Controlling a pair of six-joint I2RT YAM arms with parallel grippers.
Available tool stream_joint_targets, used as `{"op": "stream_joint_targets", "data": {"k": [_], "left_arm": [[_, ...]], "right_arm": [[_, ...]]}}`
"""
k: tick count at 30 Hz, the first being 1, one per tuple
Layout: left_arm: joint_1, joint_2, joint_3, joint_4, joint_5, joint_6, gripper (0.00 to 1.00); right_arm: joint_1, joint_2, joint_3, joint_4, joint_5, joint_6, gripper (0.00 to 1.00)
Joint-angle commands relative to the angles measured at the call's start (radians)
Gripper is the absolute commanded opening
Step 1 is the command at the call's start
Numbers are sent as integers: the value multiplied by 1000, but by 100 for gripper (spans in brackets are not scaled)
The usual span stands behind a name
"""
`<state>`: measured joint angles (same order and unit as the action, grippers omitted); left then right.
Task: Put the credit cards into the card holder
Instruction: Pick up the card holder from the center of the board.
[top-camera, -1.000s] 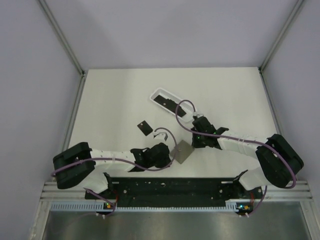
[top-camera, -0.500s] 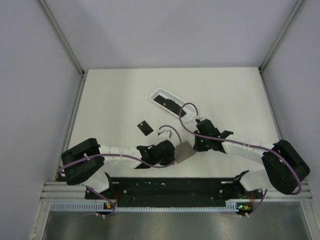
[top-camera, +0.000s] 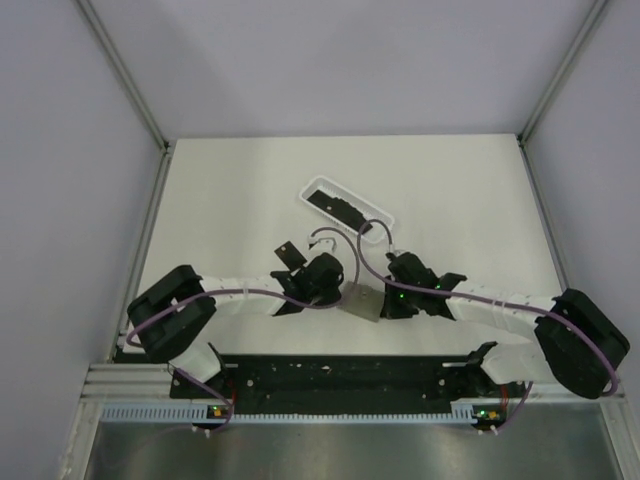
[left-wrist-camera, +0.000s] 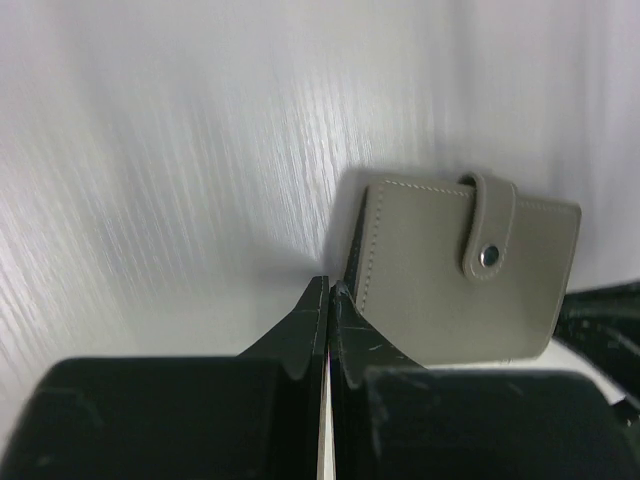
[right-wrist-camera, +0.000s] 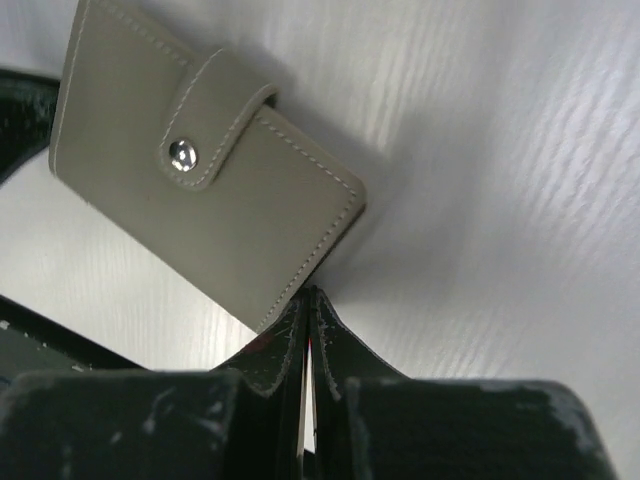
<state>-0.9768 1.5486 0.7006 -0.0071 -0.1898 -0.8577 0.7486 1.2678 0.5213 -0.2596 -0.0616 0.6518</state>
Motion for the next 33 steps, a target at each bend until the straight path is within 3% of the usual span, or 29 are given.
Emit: {"op": "stream_joint_targets", "data": {"k": [1, 8, 12, 14, 17, 21, 25, 33], "left_arm": [[21, 47, 91, 15, 38, 83, 0], [107, 58, 137, 12, 66, 137, 0], [197, -91, 65, -16, 58, 173, 6], [219, -180, 33, -40, 30, 201, 9], [225, -292, -1, -88, 1, 226, 22], [222, -386, -81, -56, 97, 195, 26], [190, -423, -208, 99, 220, 122, 24], [53, -340, -263, 251, 213, 16, 17]], "right_arm": [[89, -18, -4, 14, -1, 86, 0], [199, -16, 5, 102, 5, 160, 0], [199, -168, 2, 48, 57, 126, 0], [198, -243, 17, -19, 123, 97, 6], [169, -307, 45, -81, 163, 45, 28], [69, -288, 59, -96, 126, -18, 45], [49, -197, 100, -78, 105, -119, 51], [47, -68, 129, 6, 66, -215, 50]]}}
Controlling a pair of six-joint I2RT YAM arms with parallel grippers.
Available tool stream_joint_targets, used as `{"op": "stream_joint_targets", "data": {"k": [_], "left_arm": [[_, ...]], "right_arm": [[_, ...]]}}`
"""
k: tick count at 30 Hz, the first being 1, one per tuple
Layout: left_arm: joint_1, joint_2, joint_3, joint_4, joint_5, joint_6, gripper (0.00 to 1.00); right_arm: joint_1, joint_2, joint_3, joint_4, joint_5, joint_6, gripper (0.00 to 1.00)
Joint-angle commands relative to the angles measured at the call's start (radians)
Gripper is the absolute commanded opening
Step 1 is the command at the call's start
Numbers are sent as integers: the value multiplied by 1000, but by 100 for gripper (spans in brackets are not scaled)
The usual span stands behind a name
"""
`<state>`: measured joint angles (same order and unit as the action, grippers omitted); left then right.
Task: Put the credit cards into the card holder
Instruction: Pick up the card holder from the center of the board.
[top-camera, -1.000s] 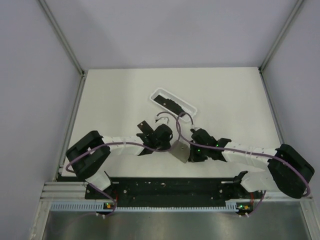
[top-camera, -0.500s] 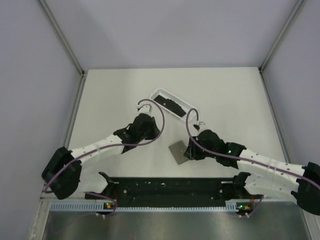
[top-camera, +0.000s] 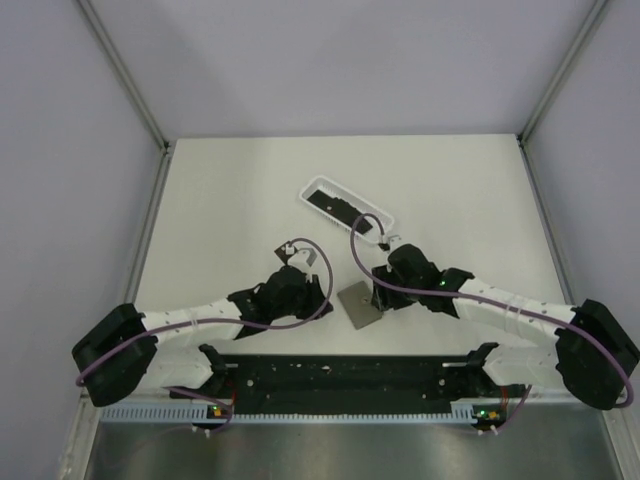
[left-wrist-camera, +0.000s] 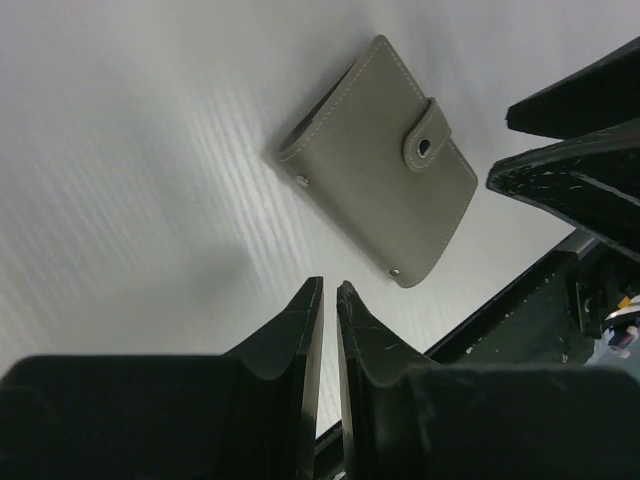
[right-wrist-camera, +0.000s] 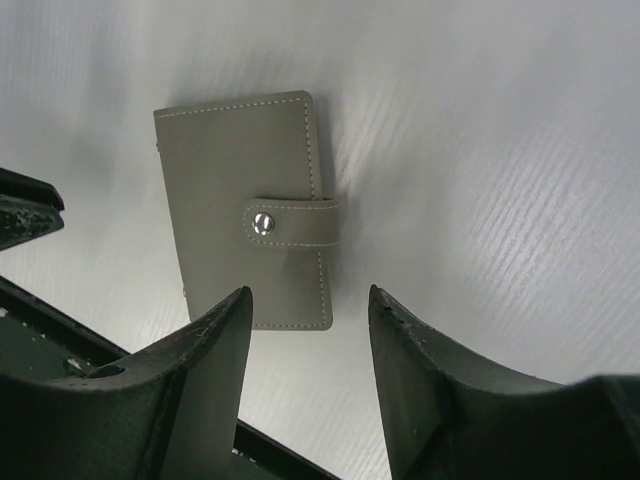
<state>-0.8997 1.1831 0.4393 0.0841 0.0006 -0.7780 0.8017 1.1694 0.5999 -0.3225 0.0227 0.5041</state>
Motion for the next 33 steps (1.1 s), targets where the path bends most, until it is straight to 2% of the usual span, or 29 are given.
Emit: {"op": "stream_joint_targets", "data": {"k": [1, 8, 10, 12, 19, 21, 26, 30, 31, 32, 33], "left_arm": [[-25, 32, -7, 170, 25, -69, 16], [-27, 50, -5, 174, 22, -67, 15], [-27, 52, -7, 172, 22, -72, 15], [-27, 55, -8, 174, 21, -73, 15], [-27, 38, -14, 163, -22, -81, 16], [-25, 21, -19, 152, -40, -83, 19], [-21, -66, -56, 164, -68, -89, 35], [-19, -135, -94, 177, -94, -96, 42], [-18, -140, -100, 181, -102, -96, 43], [-19, -135, -102, 183, -105, -95, 43], [-19, -119, -99, 183, -102, -90, 42]], "right_arm": [[-6, 41, 51, 74, -20, -67, 51], [-2, 140, 41, 135, -78, -61, 51], [-4, 162, 31, 155, -87, -55, 48], [-4, 182, 20, 172, -107, -39, 42], [-4, 152, -37, 235, -119, 40, 0], [-6, 109, -54, 246, -113, 62, 0], [-6, -49, -98, 280, -124, 117, 0], [-6, -145, -112, 277, -113, 142, 0], [-7, -145, -106, 261, -101, 137, 8], [-7, -137, -94, 248, -86, 128, 26], [-6, -113, -77, 231, -75, 111, 39]]}}
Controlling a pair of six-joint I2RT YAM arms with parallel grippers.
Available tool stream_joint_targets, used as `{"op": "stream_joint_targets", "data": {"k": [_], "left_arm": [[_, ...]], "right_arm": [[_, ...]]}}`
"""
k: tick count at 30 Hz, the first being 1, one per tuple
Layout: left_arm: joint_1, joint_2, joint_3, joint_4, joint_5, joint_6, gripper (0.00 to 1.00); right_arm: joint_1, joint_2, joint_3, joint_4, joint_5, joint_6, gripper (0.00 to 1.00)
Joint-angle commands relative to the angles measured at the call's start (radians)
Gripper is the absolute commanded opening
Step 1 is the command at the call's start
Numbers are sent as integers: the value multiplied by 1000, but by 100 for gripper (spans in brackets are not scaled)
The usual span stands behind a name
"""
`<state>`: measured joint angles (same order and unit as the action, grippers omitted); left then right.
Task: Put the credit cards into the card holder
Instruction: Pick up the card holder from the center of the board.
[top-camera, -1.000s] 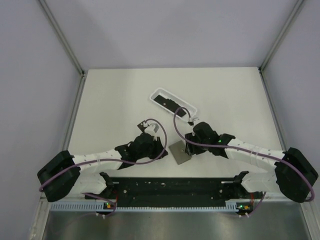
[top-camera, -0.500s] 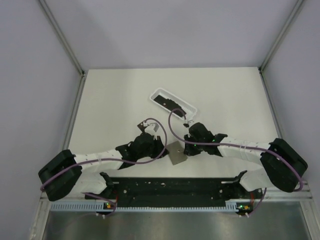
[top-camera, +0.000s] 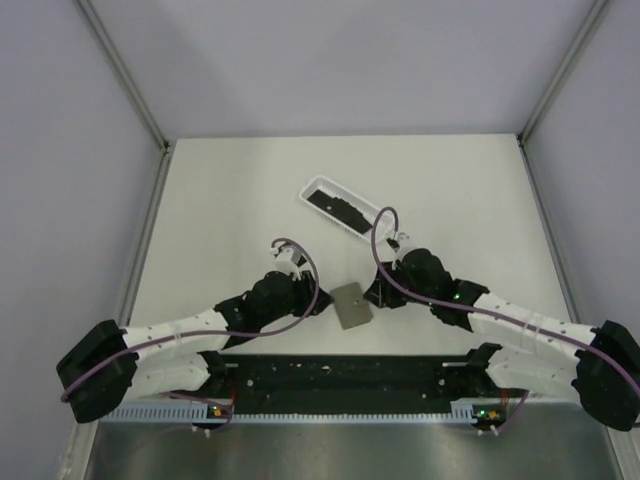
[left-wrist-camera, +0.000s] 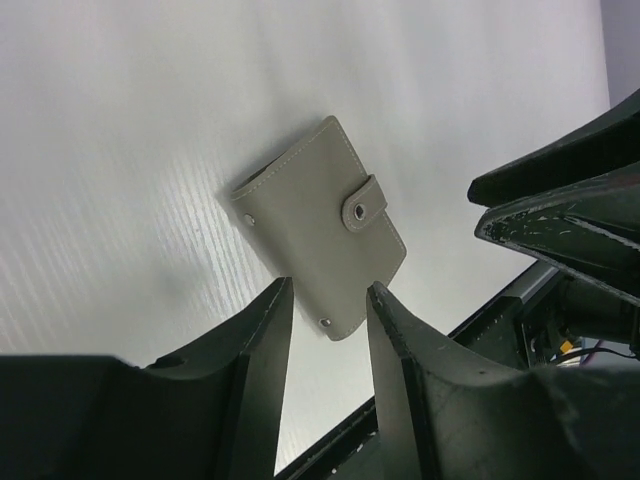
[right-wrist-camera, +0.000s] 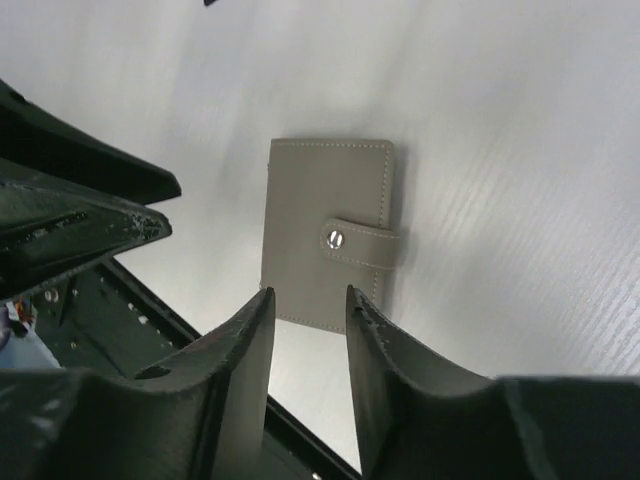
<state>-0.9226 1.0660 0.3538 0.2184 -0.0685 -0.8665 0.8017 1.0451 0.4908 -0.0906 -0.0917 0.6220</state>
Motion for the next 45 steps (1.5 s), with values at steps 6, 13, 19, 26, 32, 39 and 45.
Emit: {"op": "stream_joint_targets", "data": {"k": [6, 13, 19, 26, 32, 39, 45], "left_arm": [[2, 143, 43, 51, 50, 15, 15], [-1, 252, 30, 141, 101, -6, 0], [-2, 327, 47, 170, 114, 1, 0], [-2, 364, 47, 190, 119, -3, 0], [-2, 377, 43, 197, 119, -3, 0], [-1, 329, 39, 165, 105, -5, 0], [2, 175, 19, 116, 46, -6, 4]], "right_arm": [[-7, 200, 149, -41, 11, -111, 69], [-7, 305, 183, -12, -13, -127, 72], [-6, 374, 184, 9, -31, -119, 68], [10, 452, 186, 58, -72, -100, 55], [17, 449, 170, 77, -60, -79, 33], [17, 360, 131, 74, -5, -54, 16], [16, 254, 86, 81, 9, -7, 15]]}}
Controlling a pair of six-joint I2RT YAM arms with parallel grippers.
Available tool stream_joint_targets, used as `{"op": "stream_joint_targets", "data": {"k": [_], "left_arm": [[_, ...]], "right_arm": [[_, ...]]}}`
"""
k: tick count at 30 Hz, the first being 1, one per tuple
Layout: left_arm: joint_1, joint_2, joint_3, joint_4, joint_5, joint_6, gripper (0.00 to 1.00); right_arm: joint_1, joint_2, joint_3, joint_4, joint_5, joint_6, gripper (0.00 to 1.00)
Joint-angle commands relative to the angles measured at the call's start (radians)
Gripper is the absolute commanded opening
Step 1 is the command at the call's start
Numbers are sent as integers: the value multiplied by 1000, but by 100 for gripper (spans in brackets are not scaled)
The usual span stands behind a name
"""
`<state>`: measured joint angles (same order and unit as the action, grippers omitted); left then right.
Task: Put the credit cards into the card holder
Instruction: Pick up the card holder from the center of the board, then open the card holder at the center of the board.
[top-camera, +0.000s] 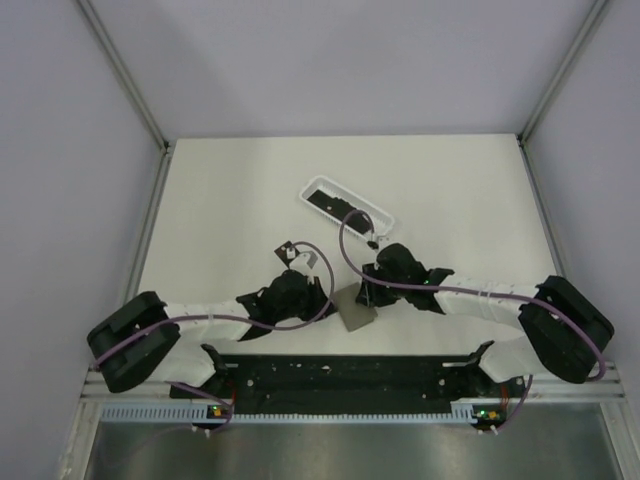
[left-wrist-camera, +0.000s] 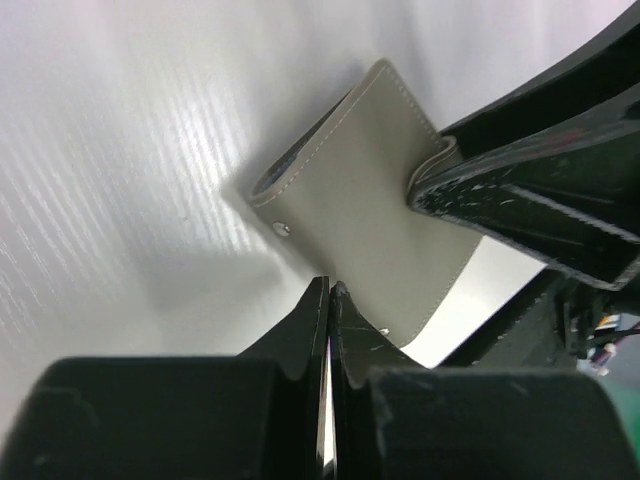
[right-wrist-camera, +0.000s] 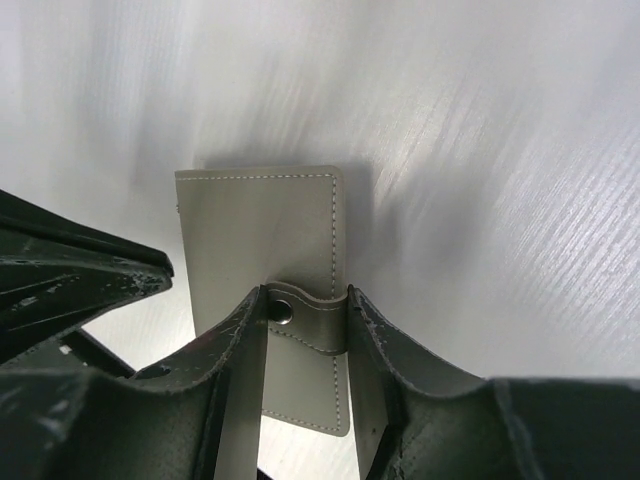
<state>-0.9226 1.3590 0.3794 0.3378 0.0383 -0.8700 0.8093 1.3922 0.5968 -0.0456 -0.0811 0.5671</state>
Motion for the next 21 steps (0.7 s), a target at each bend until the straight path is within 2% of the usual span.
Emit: {"op": "stream_joint_targets", "data": {"k": [1, 6, 8, 9, 13, 21], "left_arm": [[2, -144, -14, -6, -70, -7, 8], [8, -296, -51, -17, -112, -21, 37], [8, -352, -63, -16, -124, -23, 45], [8, -374, -68, -16, -129, -21, 54], [8, -437, -71, -23, -132, -17, 67], [8, -419, -56, -13, -89, -4, 71]], "right_arm": [[8, -117, -31, 62, -2, 60, 15], [-8, -219, -84, 110, -12, 131, 15], [-18, -252, -106, 131, -23, 163, 15], [-22, -278, -117, 145, -29, 180, 15], [-35, -324, -143, 188, -57, 227, 15], [-44, -329, -167, 331, -170, 300, 15]]}}
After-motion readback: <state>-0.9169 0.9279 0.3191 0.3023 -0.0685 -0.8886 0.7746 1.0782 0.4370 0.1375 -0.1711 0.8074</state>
